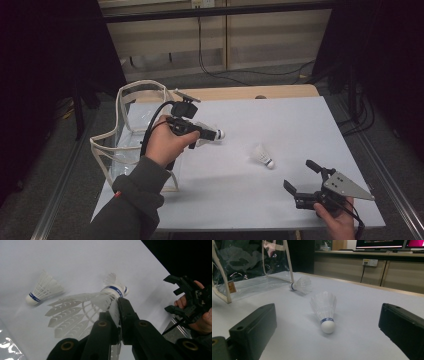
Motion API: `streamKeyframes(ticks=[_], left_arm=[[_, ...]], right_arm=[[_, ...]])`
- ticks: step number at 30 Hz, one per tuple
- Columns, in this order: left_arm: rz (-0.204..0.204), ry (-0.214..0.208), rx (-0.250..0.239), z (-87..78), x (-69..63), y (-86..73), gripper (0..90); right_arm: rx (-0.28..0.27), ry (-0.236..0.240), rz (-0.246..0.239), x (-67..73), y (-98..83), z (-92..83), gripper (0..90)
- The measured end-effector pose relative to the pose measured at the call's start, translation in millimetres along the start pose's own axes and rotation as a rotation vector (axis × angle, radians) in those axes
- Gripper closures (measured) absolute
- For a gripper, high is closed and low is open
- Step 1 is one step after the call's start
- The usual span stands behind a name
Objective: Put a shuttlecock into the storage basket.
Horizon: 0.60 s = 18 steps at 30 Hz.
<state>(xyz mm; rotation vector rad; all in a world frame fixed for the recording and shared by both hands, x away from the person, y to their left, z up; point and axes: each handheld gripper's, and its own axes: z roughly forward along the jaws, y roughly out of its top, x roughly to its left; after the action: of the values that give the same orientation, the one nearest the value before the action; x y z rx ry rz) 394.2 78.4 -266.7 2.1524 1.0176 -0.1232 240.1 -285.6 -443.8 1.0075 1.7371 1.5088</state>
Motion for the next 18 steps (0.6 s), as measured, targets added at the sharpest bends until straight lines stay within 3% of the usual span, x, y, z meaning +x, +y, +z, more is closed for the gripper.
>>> streamKeyframes(ticks=[18], left_arm=[[-0.021,0.005,0.008,-12.1,5.1,10.2,87.8]], right_arm=[[0.000,0.002,-0.003,0.3,0.1,0.2,1.5]])
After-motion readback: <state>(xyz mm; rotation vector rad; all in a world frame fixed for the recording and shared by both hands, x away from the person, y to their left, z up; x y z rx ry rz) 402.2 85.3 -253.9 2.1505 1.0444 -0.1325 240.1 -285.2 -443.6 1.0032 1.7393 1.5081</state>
